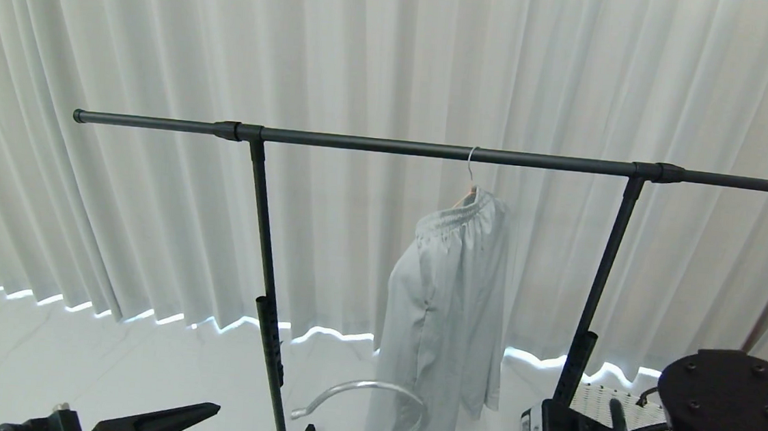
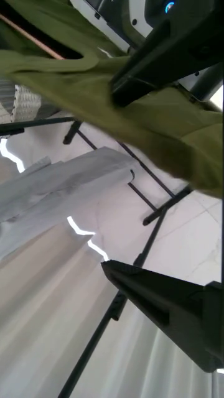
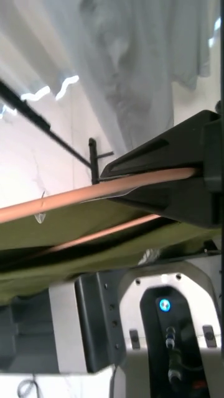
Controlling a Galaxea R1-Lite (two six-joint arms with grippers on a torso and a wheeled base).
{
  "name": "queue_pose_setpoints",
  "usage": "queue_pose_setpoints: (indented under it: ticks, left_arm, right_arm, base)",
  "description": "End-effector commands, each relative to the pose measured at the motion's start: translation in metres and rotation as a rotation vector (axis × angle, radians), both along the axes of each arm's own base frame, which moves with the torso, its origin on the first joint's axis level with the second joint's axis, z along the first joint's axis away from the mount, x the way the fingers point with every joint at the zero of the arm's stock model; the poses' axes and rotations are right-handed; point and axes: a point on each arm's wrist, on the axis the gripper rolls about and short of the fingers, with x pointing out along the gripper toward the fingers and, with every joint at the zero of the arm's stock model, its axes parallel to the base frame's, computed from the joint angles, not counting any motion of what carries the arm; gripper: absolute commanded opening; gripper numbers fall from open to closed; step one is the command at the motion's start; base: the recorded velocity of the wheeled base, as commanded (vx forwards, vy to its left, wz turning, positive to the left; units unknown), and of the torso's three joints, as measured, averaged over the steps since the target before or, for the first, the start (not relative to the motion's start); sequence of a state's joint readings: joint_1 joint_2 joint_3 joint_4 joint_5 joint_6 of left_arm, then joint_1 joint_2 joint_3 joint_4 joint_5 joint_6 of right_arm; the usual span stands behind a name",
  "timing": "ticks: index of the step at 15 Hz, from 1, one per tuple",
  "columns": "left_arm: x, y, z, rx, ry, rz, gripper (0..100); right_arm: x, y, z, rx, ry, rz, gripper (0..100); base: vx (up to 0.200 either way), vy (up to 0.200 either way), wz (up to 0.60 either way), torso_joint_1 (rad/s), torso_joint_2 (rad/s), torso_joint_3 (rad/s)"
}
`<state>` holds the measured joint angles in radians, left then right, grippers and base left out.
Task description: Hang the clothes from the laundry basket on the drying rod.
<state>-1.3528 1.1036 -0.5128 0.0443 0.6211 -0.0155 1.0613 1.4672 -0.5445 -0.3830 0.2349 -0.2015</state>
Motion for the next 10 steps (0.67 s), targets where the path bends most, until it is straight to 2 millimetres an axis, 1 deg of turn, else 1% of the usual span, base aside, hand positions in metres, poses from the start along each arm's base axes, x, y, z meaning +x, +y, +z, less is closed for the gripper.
queue_pose_setpoints:
  ticks: [1,2,4,6,8,10]
  left_arm:
    - [0.001,0.001,0.000,0.000,0.000,0.011,100]
    - [0.003,0.001,0.000,0.001,-0.001,0.024,100]
    - [0.008,0.003,-0.001,0.004,0.000,0.065,100]
    - [0.015,0.008,-0.007,0.030,0.005,0.130,100]
    - [0.020,0.014,-0.013,0.060,0.007,0.172,100]
    - [0.019,0.017,-0.020,0.084,0.018,0.174,100]
  right_arm:
    - [0.001,-0.019,0.008,0.038,-0.022,-0.049,0]
    - [0.002,-0.025,0.010,0.043,-0.026,-0.066,0]
    - [0.000,-0.046,0.019,0.047,-0.029,-0.121,0]
    - [-0.001,-0.061,0.024,0.059,-0.038,-0.164,0]
    - [-0.001,-0.069,0.026,0.067,-0.046,-0.199,0]
    - [0.000,-0.072,0.027,0.073,-0.049,-0.210,0]
  base:
    - [0.000,0.000,0.00,0.000,0.00,0.000]
    - [0.000,0.000,0.00,0.000,0.00,0.000]
    - [0.000,0.000,0.00,0.000,0.00,0.000]
    - [0.000,0.000,0.00,0.000,0.00,0.000]
    - [0.000,0.000,0.00,0.000,0.00,0.000]
    - [0.000,0.000,0.00,0.000,0.00,0.000]
